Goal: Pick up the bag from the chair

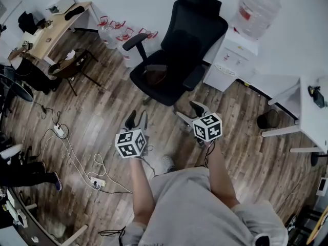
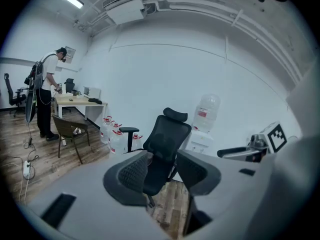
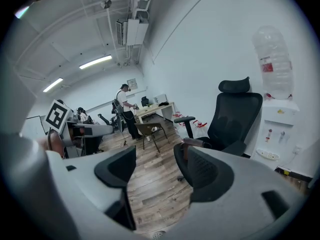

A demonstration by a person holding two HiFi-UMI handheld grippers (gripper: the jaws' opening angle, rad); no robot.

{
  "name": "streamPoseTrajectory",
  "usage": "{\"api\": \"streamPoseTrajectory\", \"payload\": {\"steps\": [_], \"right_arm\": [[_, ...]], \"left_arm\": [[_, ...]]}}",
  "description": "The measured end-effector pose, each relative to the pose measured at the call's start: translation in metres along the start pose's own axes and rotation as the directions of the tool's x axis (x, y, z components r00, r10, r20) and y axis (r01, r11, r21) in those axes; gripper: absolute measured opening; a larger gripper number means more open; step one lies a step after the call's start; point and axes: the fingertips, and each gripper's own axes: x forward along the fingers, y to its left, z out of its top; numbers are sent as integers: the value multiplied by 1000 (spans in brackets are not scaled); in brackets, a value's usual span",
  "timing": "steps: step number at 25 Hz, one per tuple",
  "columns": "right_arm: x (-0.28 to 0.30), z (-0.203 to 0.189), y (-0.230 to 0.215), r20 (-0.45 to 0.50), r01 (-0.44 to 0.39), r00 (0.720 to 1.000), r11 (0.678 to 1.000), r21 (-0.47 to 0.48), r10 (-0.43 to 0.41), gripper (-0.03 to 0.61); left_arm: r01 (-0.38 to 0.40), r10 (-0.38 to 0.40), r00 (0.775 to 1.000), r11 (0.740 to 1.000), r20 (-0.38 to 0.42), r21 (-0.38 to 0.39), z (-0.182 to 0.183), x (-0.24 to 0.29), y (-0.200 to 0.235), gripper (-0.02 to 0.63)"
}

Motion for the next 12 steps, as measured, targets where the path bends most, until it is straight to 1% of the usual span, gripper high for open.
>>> {"api": "streamPoseTrajectory", "payload": {"steps": [6, 12], "right_arm": [[26, 14, 10, 28, -2, 1000, 1000, 26, 1, 334], [49, 6, 28, -6, -27, 1000, 999, 27, 27, 356]], "left_arm": [[11, -12, 1000, 1000, 13, 26, 15, 1, 27, 175], [-21, 21, 999, 1000, 39, 3, 17, -11, 60, 175]]}}
